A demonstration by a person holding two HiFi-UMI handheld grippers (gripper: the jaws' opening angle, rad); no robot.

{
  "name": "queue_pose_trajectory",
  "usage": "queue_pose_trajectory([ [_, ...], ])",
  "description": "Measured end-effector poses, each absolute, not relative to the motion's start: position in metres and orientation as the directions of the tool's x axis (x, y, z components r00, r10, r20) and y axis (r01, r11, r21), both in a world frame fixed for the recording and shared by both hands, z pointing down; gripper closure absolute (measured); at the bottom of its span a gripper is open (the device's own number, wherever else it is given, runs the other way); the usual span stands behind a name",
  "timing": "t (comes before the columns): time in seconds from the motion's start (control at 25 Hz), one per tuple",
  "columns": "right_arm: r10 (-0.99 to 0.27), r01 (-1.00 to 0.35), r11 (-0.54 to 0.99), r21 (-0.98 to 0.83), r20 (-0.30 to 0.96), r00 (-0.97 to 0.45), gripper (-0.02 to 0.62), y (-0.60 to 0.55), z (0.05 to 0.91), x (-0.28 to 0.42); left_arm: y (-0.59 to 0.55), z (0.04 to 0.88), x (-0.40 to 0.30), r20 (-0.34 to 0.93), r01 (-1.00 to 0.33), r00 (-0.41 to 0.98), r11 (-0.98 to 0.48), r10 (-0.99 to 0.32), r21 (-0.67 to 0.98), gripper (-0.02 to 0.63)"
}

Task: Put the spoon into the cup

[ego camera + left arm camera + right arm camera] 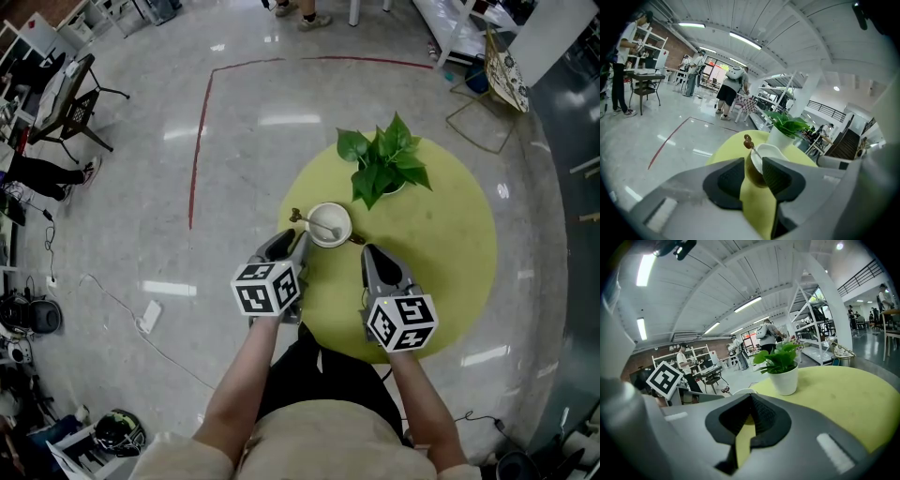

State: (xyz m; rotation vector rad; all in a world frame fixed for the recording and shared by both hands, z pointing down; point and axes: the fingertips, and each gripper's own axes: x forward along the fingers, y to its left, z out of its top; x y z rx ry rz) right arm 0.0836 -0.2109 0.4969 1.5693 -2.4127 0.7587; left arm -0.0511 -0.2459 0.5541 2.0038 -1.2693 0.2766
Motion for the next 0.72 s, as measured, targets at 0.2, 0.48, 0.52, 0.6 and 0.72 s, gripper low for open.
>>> queue_pose_trajectory([
  [0.2, -0.808, -0.891, 0.321, -0.32, 0.398, -0.434, 0.594, -0.2, 0.495, 0.077, -0.234, 0.55, -0.059, 0.534, -0.861, 0.474, -0.243, -0.7, 0.446, 0.489],
  [0.48, -0.812, -0.893, 0.324, -0.313, 0.391, -0.432, 0.594, -0.184, 0.49, 0.066, -0.214, 0.541, -0.067, 0.532, -0.872, 0.47, -0.277, -0.705, 0.403, 0.497],
  [0.52, -0.814, -0.894, 0.324, -0.311, 0.391, -0.431, 0.594, -0.182, 0.489, 0.065, -0.211, 0.54, -0.068, 0.531, -0.873, 0.469, -0.283, -0.705, 0.397, 0.499],
  [0.6, -0.817, -0.896, 0.321, -0.306, 0.389, -0.426, 0.594, -0.178, 0.489, 0.065, -0.205, 0.539, -0.069, 0.529, -0.874, 0.472, -0.295, -0.705, 0.386, 0.502],
  [0.72, -0.823, -0.9, 0.316, -0.302, 0.385, -0.418, 0.594, -0.17, 0.488, 0.062, -0.198, 0.537, -0.07, 0.521, -0.87, 0.482, -0.312, -0.705, 0.382, 0.515],
])
